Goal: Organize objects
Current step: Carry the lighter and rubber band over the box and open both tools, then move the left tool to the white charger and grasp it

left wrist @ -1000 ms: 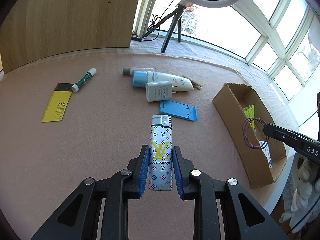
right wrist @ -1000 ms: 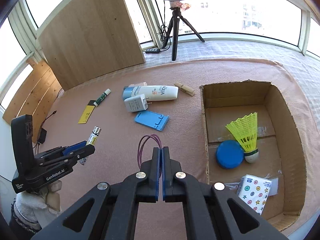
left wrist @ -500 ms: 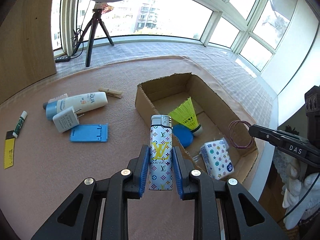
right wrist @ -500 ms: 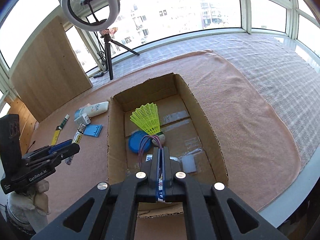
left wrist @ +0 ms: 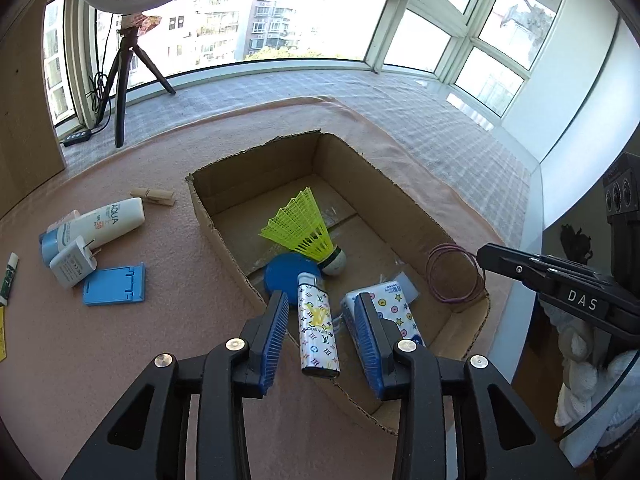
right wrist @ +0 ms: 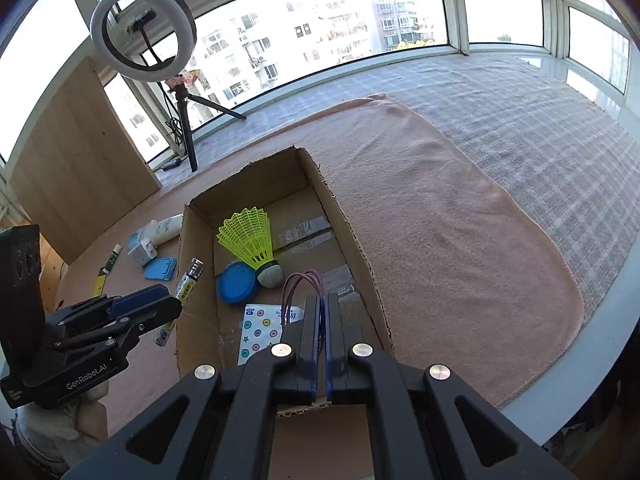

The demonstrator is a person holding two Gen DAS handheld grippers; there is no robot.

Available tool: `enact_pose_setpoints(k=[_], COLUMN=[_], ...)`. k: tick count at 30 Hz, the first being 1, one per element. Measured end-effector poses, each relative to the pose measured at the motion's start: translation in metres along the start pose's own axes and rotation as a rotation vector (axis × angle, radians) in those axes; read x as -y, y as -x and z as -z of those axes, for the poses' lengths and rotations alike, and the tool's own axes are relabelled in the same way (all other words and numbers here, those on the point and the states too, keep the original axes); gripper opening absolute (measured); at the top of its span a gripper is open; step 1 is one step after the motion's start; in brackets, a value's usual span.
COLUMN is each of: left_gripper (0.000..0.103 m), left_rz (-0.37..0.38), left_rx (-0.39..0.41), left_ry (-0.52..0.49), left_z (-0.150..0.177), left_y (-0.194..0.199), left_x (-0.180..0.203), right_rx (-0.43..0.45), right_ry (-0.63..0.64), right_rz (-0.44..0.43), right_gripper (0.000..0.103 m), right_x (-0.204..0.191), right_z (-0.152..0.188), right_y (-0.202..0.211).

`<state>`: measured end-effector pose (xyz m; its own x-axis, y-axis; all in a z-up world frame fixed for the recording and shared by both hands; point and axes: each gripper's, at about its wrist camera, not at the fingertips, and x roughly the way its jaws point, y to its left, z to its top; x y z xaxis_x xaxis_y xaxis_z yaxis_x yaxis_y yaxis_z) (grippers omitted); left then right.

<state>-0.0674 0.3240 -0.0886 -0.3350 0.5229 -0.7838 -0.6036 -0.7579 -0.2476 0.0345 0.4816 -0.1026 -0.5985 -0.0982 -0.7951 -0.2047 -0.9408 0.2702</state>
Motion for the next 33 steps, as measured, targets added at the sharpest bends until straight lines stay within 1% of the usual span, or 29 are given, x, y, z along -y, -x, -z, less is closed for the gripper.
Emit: enact_pose_setpoints(k=[1, 2, 3, 4, 5, 11, 17, 24, 28, 33], left_gripper=[0.049, 0.049, 0.049, 0.049, 0.049, 0.049, 0.049, 0.049, 0.049, 0.049], left_rz=[-0.004, -0.006, -0.007, -0.01, -0.014, -0.04, -0.093, -0.207, -0.297, -0.342], left_rx=[0.004, 0.006, 0.008, 0.01, 0.012, 0.014, 0.023, 0.028, 0.024, -0.003], left_ry=[0.004, 0.007, 0.009, 0.012, 0.015, 0.042, 0.083, 0.146, 0.173, 0.191], left_z=[0.0, 0.0, 0.001, 0.001, 0.002, 0.009, 0.013, 0.003, -0.007, -0.023], left_y=[0.001, 0.002, 0.004, 0.005, 0.007, 0.016, 0.025, 0.032, 0.027, 0.014], left_x=[-0.001, -0.002, -0.004, -0.006, -0.007, -0.024, -0.051, -0.106, -0.141, -0.171], right_rx=[-0.003, -0.007, -0.009, -0.007, -0.003, -0.011, -0.02, -0.015, -0.022, -0.026], right_ry=[-0.012, -0.019, -0.026, -0.031, -0.035, -0.045, -0.015, 0.035, 0.047, 0.036], right_rz=[-0.003, -0.01, -0.013, -0.011, -0.01, -0.033, -0.055, -0.08, -0.087, -0.09], right_gripper=[0.006, 0.014, 0.02, 0.029, 0.03, 0.03, 0.03, 0.03, 0.03, 0.03], right_x=[0.002, 0.003, 0.004, 0.005, 0.005, -0.001, -0.018, -0.042, -0.048, -0.048], right_z=[0.0, 0.0, 0.0, 0.001, 0.001, 0.005, 0.009, 0.012, 0.014, 0.016], right_y=[0.0, 0.0, 0.0, 0.001, 0.001, 0.0, -0.001, 0.004, 0.004, 0.005])
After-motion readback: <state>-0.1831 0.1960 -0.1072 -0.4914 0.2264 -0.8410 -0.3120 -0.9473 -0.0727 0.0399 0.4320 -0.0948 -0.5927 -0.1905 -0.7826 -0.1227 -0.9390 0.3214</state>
